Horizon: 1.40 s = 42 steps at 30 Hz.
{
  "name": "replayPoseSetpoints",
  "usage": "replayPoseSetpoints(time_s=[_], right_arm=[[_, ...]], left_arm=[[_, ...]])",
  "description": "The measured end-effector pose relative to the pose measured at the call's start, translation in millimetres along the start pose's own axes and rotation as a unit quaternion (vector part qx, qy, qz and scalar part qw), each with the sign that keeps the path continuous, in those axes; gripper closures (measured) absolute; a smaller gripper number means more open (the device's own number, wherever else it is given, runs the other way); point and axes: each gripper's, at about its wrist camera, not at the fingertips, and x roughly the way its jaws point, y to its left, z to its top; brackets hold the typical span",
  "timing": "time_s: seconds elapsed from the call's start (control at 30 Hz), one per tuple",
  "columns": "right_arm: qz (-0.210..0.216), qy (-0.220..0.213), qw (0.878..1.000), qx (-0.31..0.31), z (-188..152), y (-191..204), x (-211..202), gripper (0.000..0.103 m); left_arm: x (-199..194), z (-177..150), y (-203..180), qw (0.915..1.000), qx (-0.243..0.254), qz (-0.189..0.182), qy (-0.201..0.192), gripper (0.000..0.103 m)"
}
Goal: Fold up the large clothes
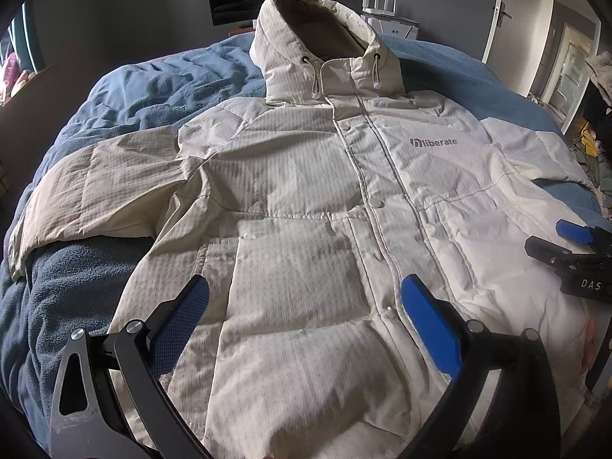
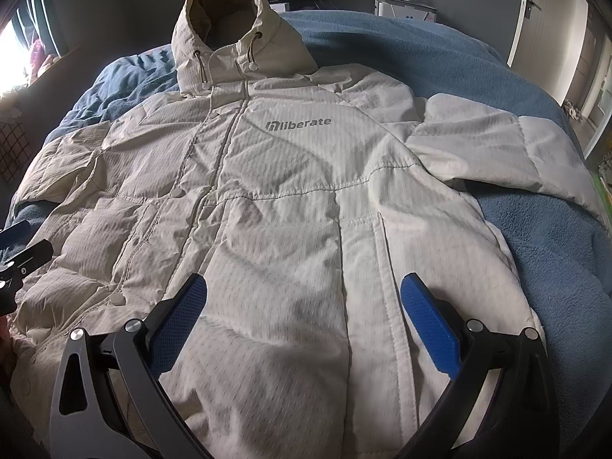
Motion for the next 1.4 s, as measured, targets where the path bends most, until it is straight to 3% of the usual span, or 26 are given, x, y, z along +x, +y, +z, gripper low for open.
replayPoseSetpoints(time_s=[1.4], right_arm=[[-0.001, 0.011, 1.000, 0.003, -0.5, -1.2, 3.6, 0.006]], left_arm=[[0.4, 0.3, 0.4, 1.0000, -0.002, -0.003, 0.005, 0.006]])
